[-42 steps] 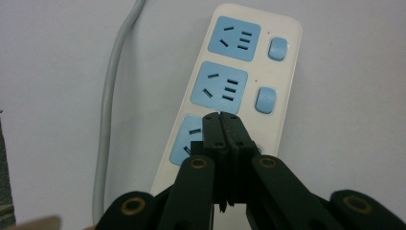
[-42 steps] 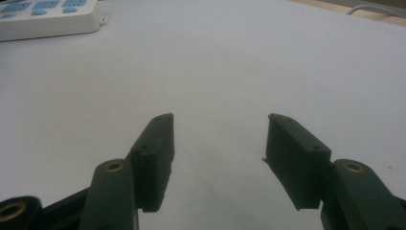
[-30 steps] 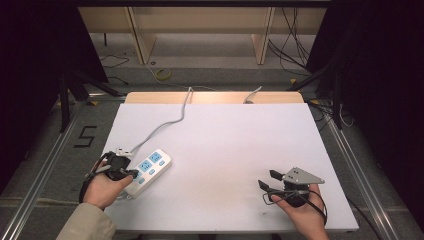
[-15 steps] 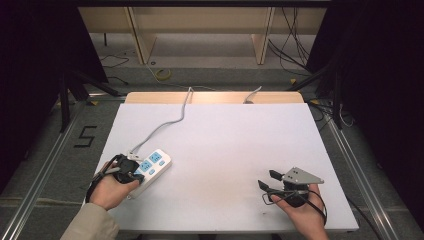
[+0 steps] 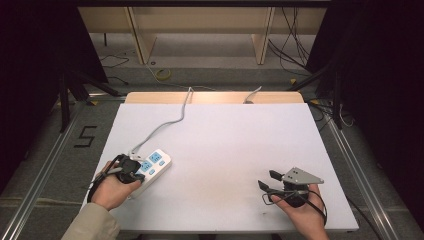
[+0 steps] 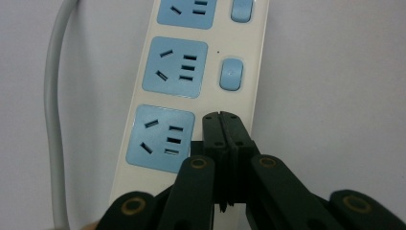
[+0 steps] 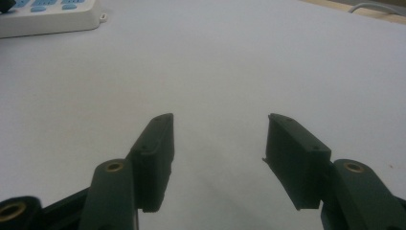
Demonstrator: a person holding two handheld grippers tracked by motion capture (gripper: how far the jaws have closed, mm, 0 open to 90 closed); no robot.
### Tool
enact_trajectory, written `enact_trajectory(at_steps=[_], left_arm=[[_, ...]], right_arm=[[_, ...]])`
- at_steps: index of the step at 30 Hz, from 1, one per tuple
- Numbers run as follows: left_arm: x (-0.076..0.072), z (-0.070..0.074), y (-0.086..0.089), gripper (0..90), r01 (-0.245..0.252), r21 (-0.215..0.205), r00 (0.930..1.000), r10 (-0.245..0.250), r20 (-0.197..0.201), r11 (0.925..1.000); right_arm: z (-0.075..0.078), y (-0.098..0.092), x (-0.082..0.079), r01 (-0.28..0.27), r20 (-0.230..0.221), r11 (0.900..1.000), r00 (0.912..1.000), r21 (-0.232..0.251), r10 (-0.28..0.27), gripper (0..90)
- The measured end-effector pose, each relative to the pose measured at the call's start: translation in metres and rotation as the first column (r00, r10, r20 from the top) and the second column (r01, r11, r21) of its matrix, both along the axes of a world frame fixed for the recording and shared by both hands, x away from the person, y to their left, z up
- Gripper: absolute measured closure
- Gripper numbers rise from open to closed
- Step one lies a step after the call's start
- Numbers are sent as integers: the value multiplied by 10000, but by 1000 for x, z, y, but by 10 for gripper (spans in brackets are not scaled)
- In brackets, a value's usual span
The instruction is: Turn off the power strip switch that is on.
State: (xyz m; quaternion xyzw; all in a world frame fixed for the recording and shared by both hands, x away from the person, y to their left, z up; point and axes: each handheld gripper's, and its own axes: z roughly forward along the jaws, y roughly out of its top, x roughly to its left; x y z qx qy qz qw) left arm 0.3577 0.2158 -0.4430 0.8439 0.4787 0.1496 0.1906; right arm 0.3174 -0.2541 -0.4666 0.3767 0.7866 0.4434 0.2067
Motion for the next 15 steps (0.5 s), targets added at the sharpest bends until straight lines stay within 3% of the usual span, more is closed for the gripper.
enact_trajectory(at_steps=[15], left_arm=[[0,0,1,897,-1,-64,10000,1,-9,10000]], right_arm=[[0,0,0,15,13,10000,10000,-7,-15,441]])
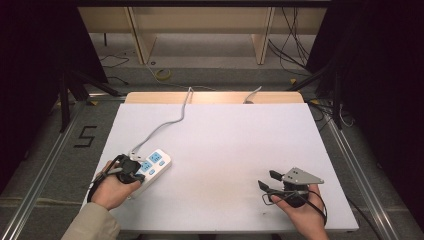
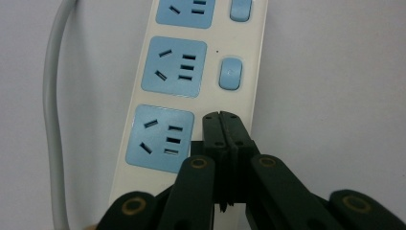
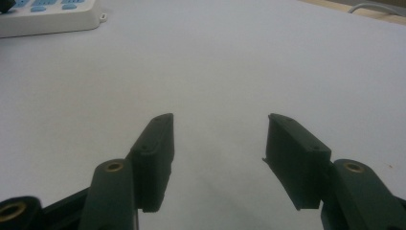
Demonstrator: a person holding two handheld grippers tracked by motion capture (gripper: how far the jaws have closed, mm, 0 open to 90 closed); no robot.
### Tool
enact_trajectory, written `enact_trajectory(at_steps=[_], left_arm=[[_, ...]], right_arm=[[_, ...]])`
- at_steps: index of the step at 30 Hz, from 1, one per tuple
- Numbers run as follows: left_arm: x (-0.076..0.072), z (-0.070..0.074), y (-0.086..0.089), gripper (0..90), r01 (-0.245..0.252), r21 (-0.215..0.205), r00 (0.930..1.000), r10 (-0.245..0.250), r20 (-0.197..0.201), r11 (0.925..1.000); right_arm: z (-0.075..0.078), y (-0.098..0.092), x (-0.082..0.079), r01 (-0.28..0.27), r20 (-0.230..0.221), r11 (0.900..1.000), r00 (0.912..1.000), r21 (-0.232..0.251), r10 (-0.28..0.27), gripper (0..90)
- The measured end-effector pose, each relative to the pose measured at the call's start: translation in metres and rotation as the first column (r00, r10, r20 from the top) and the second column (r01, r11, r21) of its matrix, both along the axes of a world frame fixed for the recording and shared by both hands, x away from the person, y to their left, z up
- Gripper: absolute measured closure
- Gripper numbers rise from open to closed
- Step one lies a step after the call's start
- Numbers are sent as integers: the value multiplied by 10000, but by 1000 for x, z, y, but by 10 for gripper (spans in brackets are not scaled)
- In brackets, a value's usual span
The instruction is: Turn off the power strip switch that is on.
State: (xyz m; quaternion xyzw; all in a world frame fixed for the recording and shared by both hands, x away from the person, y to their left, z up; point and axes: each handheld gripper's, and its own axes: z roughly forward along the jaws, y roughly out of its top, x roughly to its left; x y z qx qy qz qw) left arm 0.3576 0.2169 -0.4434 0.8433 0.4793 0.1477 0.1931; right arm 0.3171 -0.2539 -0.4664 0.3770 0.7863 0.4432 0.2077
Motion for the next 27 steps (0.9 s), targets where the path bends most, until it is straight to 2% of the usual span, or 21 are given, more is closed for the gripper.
enact_trajectory(at_steps=[27], left_arm=[[0,-1,-2,898,22,160,10000,-22,-18,9999]], right_arm=[[0,1,0,-17,16,10000,10000,-20,17,441]])
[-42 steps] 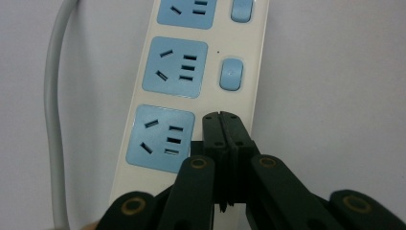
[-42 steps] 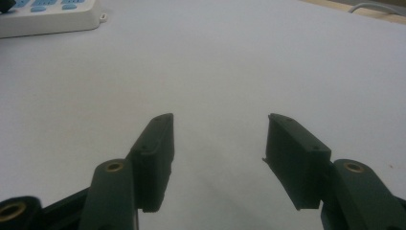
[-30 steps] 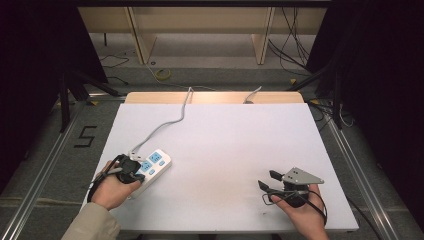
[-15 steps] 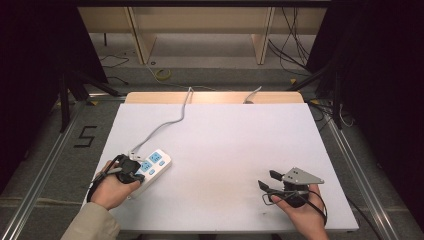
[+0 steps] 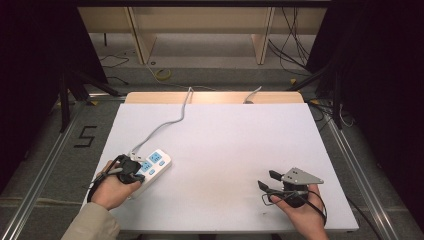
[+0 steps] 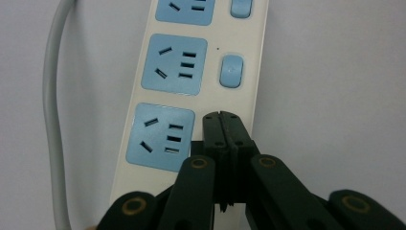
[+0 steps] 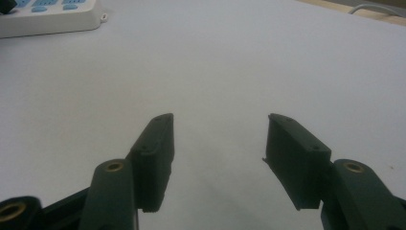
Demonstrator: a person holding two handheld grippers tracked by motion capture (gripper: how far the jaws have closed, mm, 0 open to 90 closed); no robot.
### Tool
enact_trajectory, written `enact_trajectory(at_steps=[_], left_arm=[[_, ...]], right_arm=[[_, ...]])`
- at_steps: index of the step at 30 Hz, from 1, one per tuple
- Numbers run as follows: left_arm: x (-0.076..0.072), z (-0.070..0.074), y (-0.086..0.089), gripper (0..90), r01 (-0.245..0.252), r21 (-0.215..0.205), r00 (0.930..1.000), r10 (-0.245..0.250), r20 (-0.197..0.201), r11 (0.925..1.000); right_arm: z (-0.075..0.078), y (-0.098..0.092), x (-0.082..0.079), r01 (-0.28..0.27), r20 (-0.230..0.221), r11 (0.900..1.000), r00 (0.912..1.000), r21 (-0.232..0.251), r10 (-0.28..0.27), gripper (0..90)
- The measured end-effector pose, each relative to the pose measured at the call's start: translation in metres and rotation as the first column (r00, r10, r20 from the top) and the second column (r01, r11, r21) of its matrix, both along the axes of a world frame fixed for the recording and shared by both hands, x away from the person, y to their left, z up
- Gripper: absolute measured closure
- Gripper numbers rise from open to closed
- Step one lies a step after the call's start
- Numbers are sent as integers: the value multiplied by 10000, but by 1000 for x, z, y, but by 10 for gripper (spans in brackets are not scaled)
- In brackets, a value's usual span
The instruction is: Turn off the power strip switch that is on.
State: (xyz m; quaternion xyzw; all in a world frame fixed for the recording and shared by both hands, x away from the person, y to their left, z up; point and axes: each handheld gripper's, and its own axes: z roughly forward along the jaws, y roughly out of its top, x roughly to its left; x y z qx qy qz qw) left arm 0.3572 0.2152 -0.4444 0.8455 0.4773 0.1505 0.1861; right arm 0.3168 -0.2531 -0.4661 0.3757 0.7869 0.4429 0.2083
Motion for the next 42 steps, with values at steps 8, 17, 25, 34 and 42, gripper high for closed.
enact_trajectory(at_steps=[8,17,25,34,42], left_arm=[[0,0,0,898,-12,33,10000,12,62,10000],[0,0,1,898,-43,-92,10000,44,33,9999],[0,0,1,898,-25,-70,10000,25,22,10000],[0,0,3,898,-67,-205,10000,67,-11,9998],[0,1,3,899,-26,-198,10000,26,7,9998]], right_arm=[[0,0,0,-7,7,10000,10000,-9,7,441],[0,-1,0,2,-3,10000,10000,-4,-2,441],[0,-1,0,15,10,10000,10000,8,-15,441],[0,-1,1,10,35,10000,10000,12,-10,441],[0,-1,1,3,26,10000,10000,15,-3,441]])
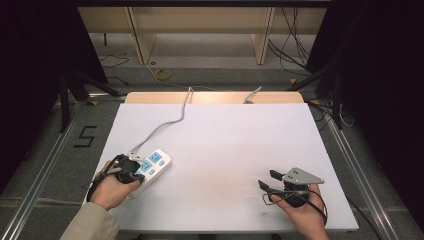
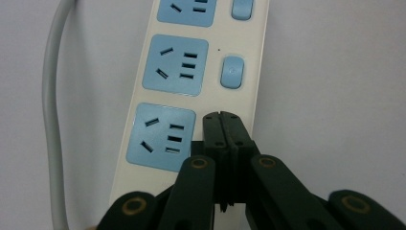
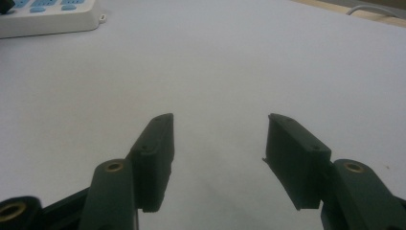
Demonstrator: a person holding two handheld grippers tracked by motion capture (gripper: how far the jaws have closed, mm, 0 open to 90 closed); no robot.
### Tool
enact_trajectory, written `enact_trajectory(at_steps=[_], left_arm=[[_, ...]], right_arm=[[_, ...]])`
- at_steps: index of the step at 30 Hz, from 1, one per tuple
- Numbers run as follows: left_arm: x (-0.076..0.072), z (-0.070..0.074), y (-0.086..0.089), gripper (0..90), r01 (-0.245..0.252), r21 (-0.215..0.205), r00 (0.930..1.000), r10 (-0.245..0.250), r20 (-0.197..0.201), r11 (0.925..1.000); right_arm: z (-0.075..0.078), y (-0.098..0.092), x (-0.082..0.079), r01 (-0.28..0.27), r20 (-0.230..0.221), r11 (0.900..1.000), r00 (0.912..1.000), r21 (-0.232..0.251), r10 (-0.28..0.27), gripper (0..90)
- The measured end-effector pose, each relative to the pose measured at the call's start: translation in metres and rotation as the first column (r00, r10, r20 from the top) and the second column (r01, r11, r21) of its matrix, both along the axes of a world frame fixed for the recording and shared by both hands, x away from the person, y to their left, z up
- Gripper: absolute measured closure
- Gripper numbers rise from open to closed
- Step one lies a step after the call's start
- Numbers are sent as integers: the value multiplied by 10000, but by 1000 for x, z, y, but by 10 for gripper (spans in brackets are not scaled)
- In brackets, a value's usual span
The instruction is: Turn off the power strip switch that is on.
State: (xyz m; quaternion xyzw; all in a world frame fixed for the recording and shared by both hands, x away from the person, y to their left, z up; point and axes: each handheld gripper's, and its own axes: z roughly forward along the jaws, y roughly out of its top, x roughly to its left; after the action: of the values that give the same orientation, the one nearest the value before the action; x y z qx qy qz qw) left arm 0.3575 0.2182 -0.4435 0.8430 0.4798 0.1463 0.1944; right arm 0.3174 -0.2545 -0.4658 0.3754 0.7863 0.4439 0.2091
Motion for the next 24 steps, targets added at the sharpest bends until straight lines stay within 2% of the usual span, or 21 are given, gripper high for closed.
enact_trajectory(at_steps=[2,16,21,24], left_arm=[[0,2,1,898,-44,-98,9999,46,147,9999],[-1,2,3,899,16,-185,9999,-14,143,9998],[-1,2,3,898,84,-282,9995,-74,322,9996],[-2,5,2,897,73,-408,9984,-50,570,9991]], right_arm=[[0,0,0,9,12,10000,10000,17,-9,441],[0,0,0,25,-16,10000,10000,28,-25,441],[0,-1,0,21,3,10000,10000,12,-21,441],[0,-1,0,23,-1,10000,10000,17,-23,441]])
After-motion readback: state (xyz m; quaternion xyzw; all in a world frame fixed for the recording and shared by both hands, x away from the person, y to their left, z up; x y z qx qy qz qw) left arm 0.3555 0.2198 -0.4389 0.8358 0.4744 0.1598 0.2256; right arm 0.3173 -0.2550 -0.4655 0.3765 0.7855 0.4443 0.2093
